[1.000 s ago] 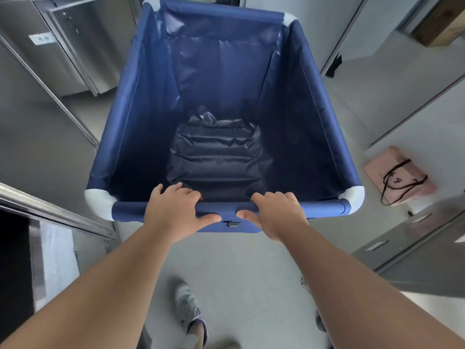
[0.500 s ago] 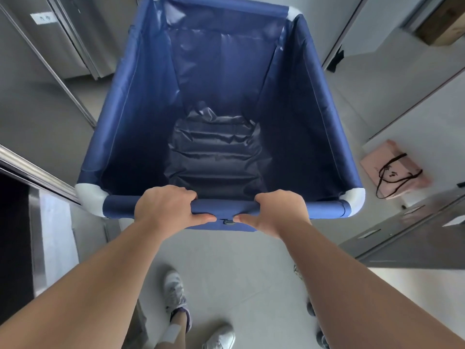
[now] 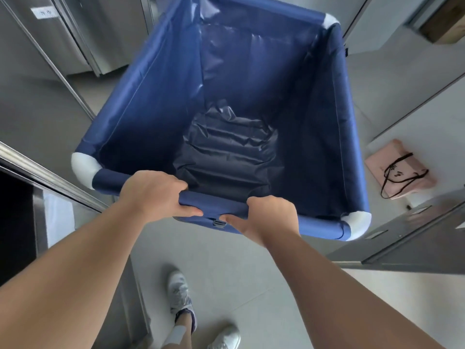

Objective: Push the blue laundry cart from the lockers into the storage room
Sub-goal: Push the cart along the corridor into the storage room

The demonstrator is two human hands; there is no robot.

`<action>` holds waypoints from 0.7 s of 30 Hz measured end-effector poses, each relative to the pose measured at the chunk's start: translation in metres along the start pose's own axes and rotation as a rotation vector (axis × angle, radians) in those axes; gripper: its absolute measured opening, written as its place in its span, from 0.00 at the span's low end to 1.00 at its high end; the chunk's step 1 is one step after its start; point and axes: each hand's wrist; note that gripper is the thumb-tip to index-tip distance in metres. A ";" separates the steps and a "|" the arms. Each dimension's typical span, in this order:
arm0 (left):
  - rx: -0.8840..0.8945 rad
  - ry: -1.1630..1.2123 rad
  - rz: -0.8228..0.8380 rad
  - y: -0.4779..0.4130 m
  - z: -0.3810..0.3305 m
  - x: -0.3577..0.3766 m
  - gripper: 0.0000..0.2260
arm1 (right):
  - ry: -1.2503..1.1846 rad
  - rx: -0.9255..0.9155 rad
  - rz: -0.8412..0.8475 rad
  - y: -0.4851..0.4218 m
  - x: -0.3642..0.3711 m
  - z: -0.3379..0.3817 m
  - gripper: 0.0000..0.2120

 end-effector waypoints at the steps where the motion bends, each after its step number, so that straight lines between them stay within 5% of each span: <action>1: 0.006 -0.004 -0.001 -0.002 0.002 0.000 0.33 | 0.001 0.006 -0.003 -0.002 0.000 0.001 0.33; 13: 0.038 -0.024 -0.016 -0.062 0.001 -0.008 0.32 | 0.003 0.061 -0.042 -0.045 -0.013 -0.026 0.33; 21: 0.100 -0.065 0.033 -0.085 0.068 -0.008 0.33 | -0.066 0.086 -0.020 -0.075 -0.019 0.023 0.34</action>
Point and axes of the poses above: each hand's wrist, its own y-axis away from the middle knuckle, its own x-axis out of the palm, z = x × y, and after that the axes turned 6 degrees about z, right-handed
